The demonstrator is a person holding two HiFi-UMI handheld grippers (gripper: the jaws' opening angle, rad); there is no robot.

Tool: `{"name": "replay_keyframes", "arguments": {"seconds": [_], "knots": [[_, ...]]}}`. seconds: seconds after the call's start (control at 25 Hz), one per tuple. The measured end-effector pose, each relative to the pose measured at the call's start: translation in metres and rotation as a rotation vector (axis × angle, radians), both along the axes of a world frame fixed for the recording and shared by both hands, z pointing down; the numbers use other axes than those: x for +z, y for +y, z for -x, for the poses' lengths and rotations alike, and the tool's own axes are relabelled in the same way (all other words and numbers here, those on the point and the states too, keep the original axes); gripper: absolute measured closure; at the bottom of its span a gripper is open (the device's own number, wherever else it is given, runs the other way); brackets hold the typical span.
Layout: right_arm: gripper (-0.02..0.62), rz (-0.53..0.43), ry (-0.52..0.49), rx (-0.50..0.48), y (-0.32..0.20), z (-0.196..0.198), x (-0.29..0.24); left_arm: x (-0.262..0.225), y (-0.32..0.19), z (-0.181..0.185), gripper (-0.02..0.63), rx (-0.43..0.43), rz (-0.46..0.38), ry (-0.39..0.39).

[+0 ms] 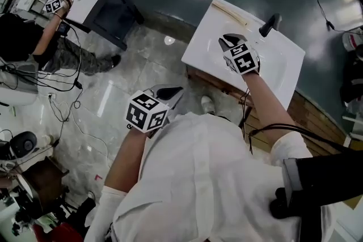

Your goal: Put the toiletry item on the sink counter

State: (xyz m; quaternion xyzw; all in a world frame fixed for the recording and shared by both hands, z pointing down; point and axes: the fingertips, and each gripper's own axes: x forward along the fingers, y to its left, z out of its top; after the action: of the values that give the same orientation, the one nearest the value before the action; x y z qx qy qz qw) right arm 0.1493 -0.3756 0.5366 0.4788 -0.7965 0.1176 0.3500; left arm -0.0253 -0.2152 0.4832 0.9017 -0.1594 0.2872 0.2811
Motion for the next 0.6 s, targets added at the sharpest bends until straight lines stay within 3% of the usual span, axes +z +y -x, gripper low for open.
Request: {"name": "replay_keyframes", "arguments": {"seconds": [0.24,0.6], "knots": [[0.578,0.055,-0.118,0.088,0.085,0.034,0.000,-0.004,0.021,0.025,0.600,0.043,-0.005,0.016],[0.588,0.059,-0.176,0.144,0.179,0.081,-0.012,0.001,0.058,0.047,0.600,0.150,-0.011,0.022]]}}
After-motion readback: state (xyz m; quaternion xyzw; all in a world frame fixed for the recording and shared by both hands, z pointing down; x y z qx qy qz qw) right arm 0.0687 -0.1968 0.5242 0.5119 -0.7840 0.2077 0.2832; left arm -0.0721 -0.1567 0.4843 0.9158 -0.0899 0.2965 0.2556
